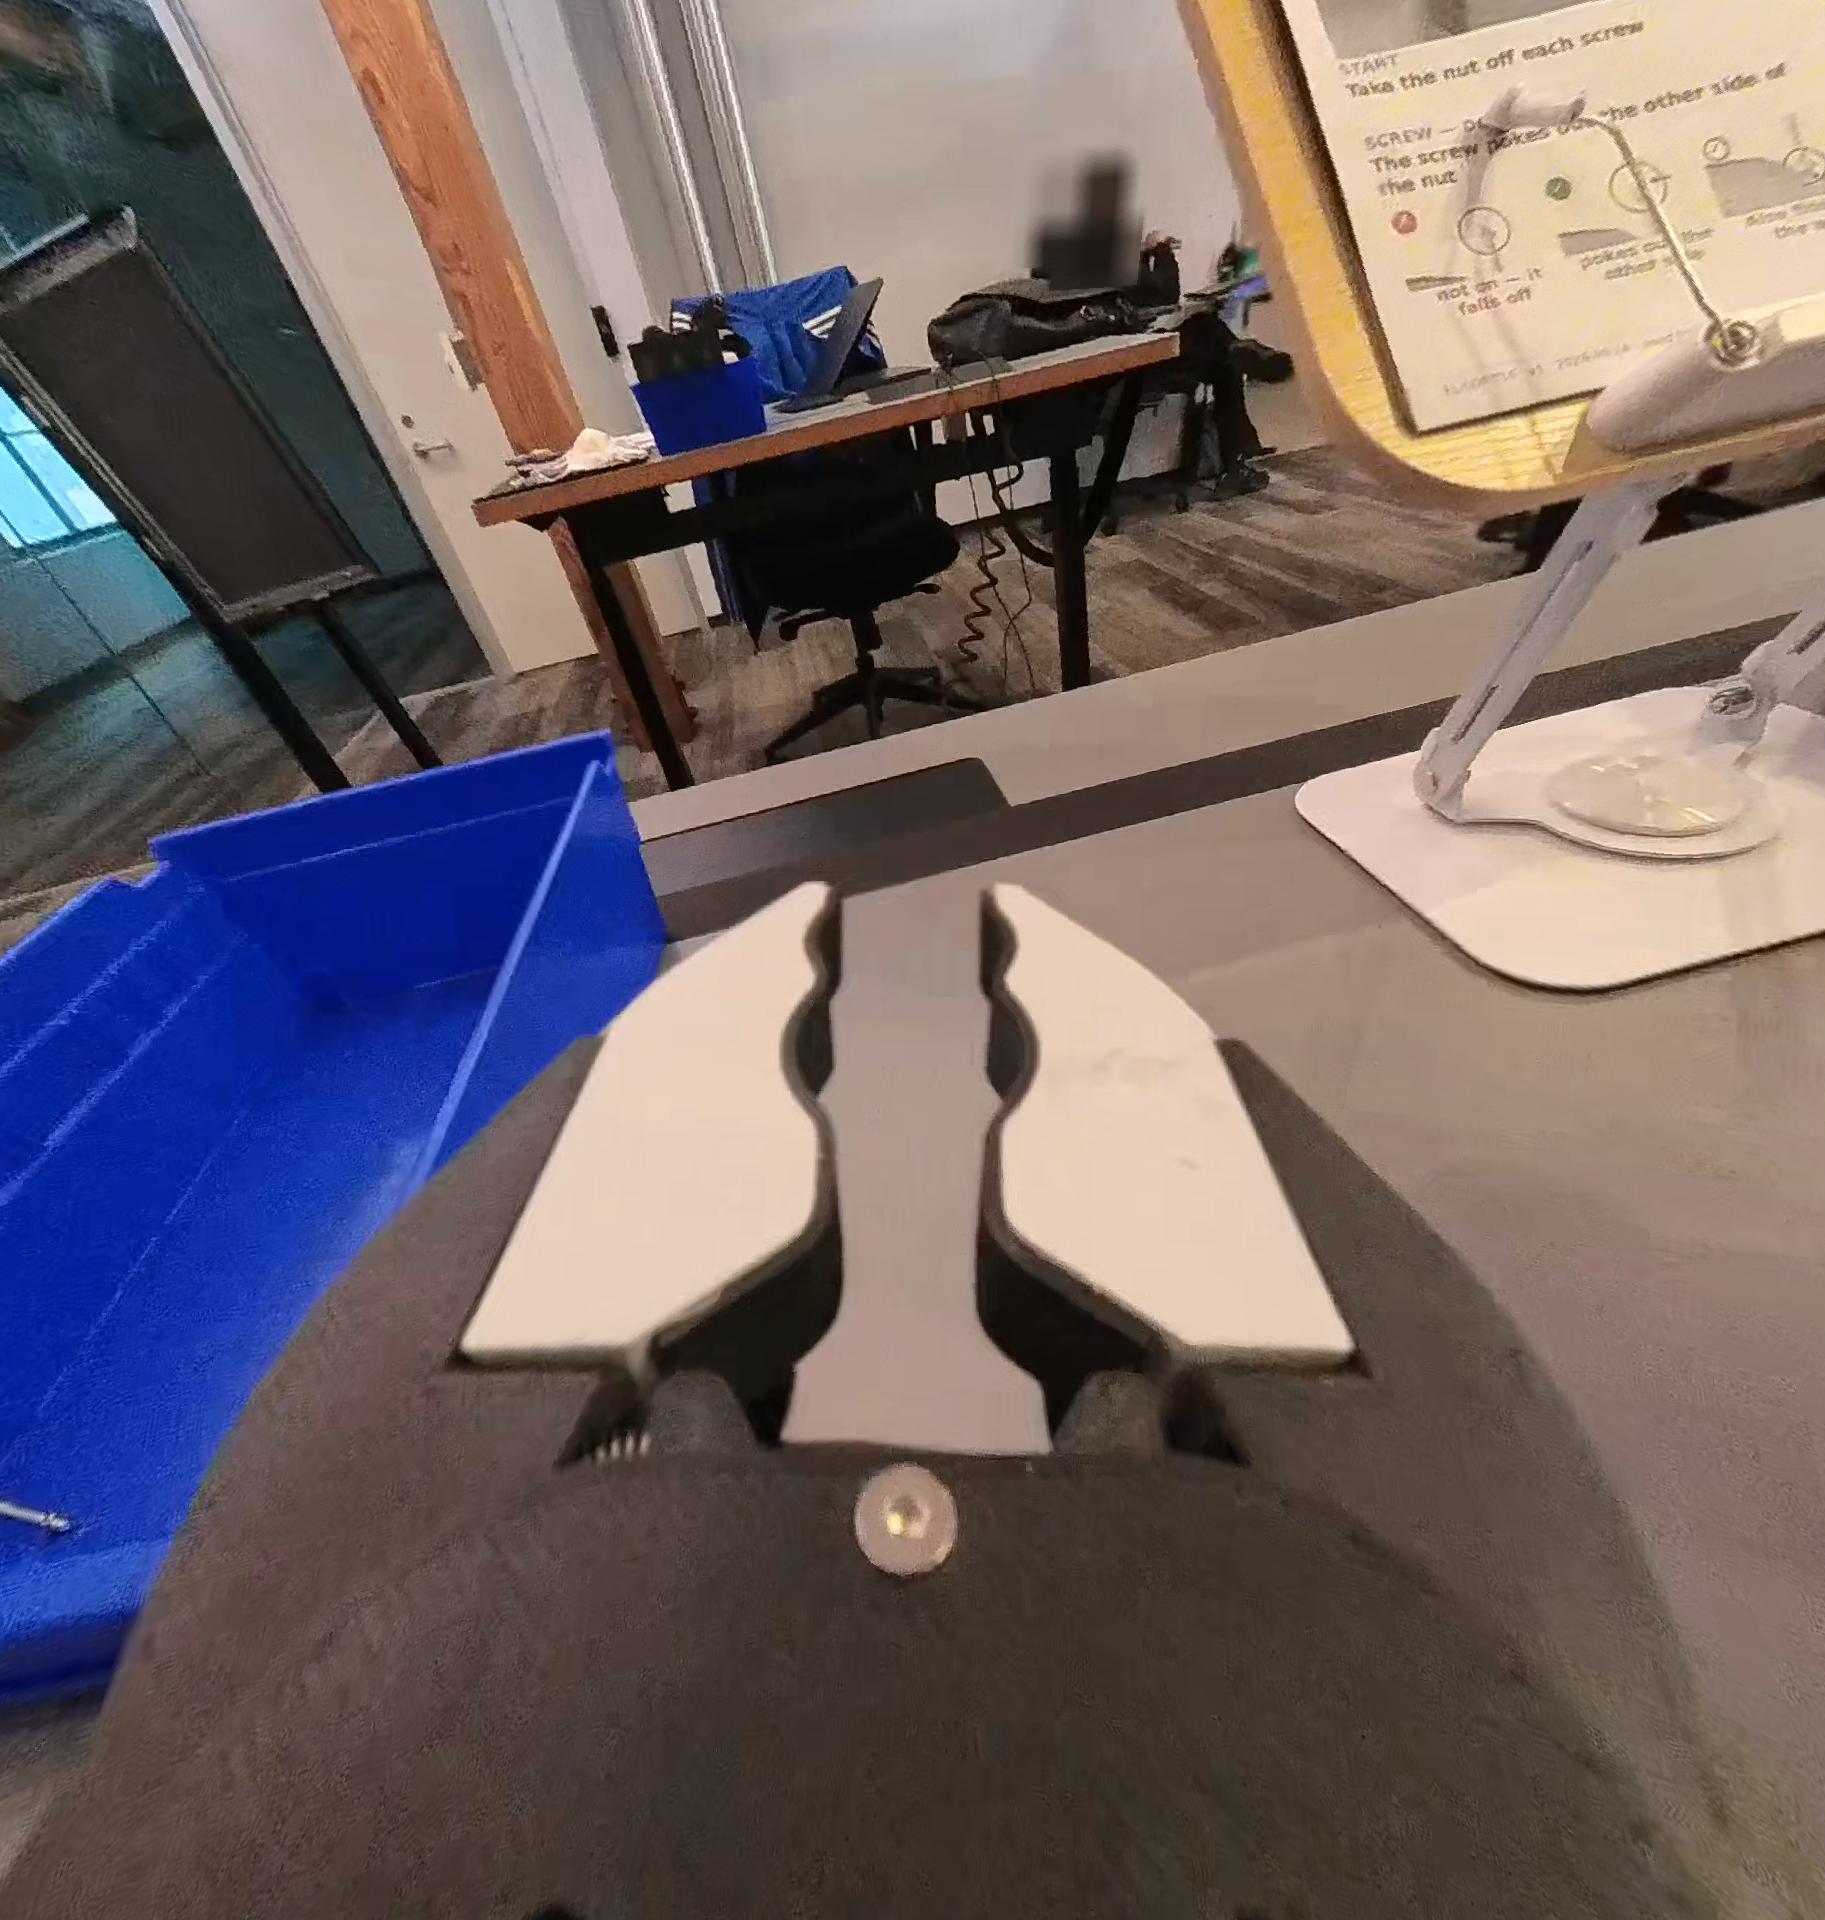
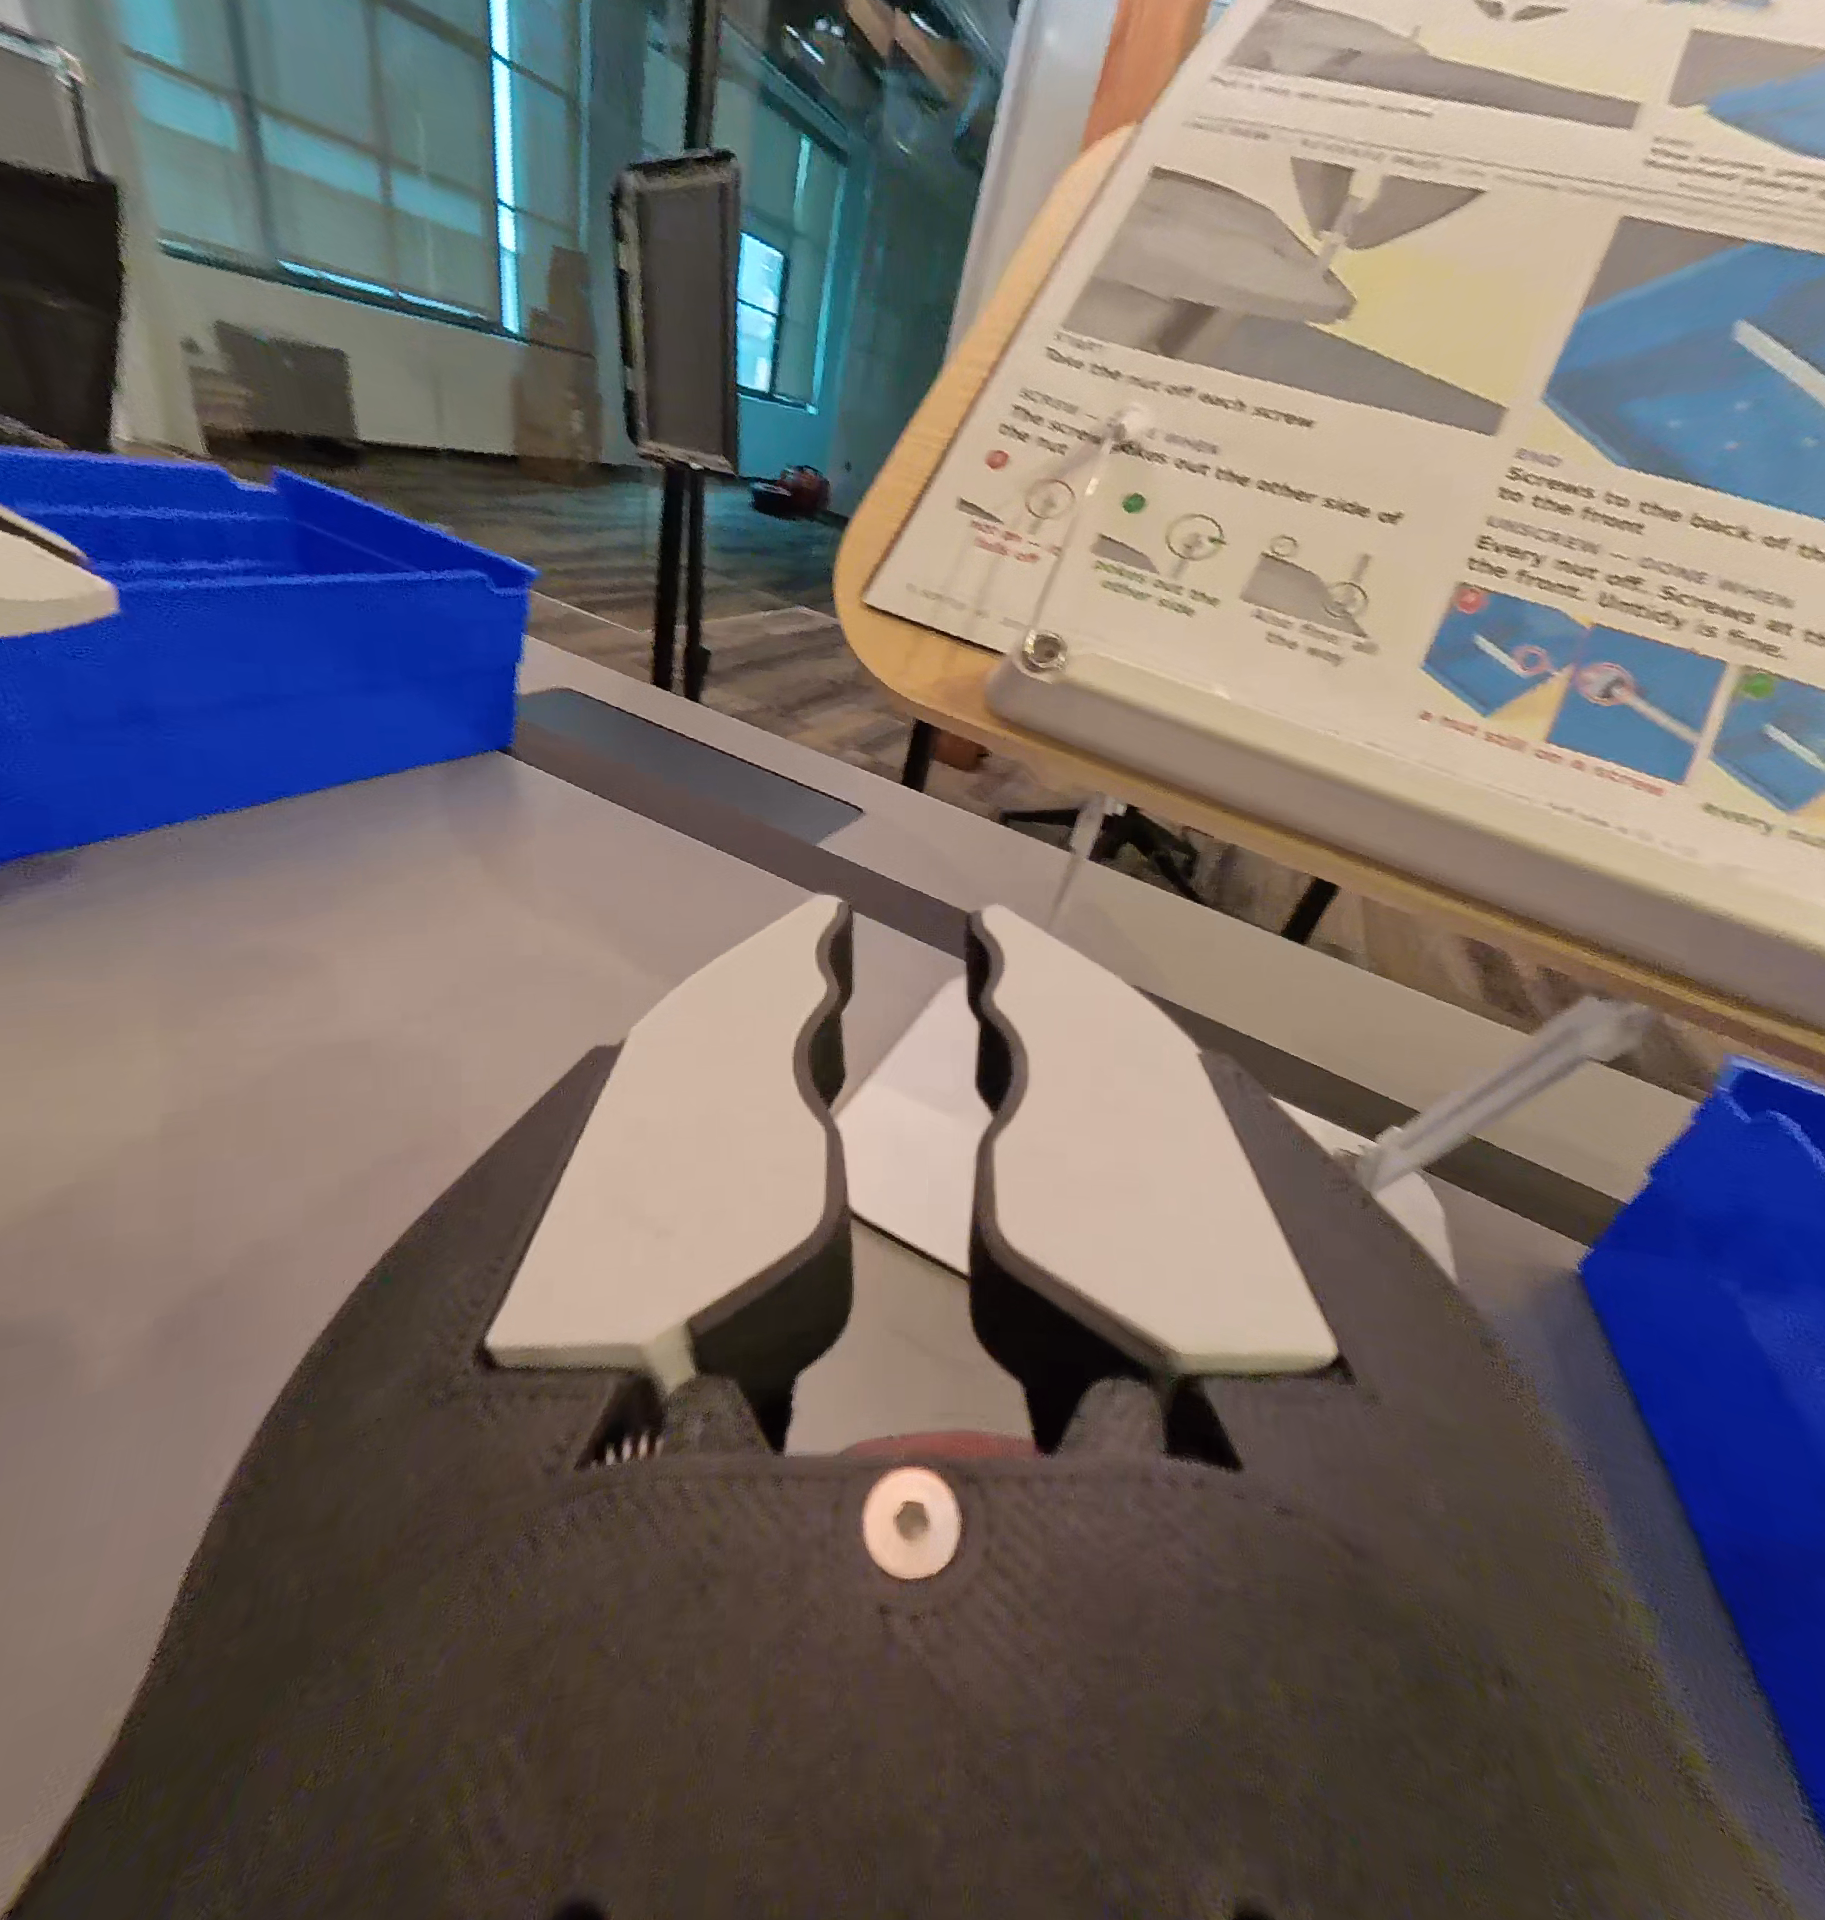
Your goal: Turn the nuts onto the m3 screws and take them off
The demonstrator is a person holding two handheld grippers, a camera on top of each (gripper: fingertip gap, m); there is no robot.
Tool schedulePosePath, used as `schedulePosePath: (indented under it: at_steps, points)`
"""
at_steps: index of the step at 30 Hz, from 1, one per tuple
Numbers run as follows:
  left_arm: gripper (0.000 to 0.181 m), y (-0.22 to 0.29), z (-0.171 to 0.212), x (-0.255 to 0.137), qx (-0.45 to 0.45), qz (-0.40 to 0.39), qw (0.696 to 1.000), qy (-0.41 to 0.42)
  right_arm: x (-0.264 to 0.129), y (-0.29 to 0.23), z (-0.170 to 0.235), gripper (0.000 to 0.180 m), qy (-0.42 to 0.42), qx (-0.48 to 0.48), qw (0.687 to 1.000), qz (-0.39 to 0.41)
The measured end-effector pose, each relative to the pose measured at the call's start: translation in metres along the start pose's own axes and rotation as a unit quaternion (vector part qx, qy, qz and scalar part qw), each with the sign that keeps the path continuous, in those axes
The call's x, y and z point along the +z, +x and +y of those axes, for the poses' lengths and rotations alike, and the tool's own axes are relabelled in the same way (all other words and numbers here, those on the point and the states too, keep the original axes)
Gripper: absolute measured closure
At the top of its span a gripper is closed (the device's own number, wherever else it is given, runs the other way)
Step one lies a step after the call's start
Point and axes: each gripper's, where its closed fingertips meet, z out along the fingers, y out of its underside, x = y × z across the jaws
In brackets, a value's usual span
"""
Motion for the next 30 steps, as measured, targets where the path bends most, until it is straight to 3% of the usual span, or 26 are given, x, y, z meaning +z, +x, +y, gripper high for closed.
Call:
schedulePosePath:
  at_steps: [3, 6, 10, 13, 16, 20, 22, 24, 25, 30]
  points:
    - [0.114, 0.000, 0.001, 0.001, -0.019, -0.002, 1.000, 0.001, 0.002, 0.010, 0.011, 0.146, -0.014, -0.002, 1.000, 0.026]
    - [0.100, 0.001, 0.009, 0.004, -0.060, 0.016, 0.998, -0.003, 0.004, 0.016, 0.019, 0.134, -0.025, -0.015, 0.999, 0.043]
    - [0.121, 0.010, 0.016, 0.007, -0.060, 0.040, 0.997, -0.013, 0.005, 0.025, 0.034, 0.119, -0.051, -0.022, 0.997, 0.061]
    - [0.116, 0.013, 0.025, 0.012, -0.071, 0.050, 0.996, -0.029, 0.002, 0.031, 0.038, 0.114, -0.059, -0.027, 0.996, 0.067]
    - [0.113, 0.014, 0.026, 0.010, -0.062, 0.055, 0.996, -0.032, -0.003, 0.036, 0.046, 0.113, -0.062, 0.031, 0.996, 0.050]
    - [0.120, 0.010, 0.018, 0.003, -0.055, 0.058, 0.997, -0.015, -0.012, 0.042, 0.059, 0.131, -0.058, 0.127, 0.990, 0.012]
    - [0.137, 0.008, 0.014, -0.002, -0.072, 0.072, 0.995, -0.002, -0.019, 0.047, 0.054, 0.155, -0.042, 0.133, 0.990, 0.005]
    - [0.171, 0.010, 0.007, -0.008, -0.066, 0.096, 0.993, 0.014, -0.025, 0.050, 0.048, 0.175, -0.029, 0.128, 0.991, -0.001]
    - [0.178, 0.009, 0.005, -0.011, -0.065, 0.096, 0.993, 0.019, -0.028, 0.050, 0.047, 0.180, -0.027, 0.123, 0.992, -0.003]
    - [0.181, -0.014, -0.007, -0.034, -0.061, 0.079, 0.994, 0.040, -0.041, 0.054, 0.046, 0.180, -0.027, 0.110, 0.994, -0.006]
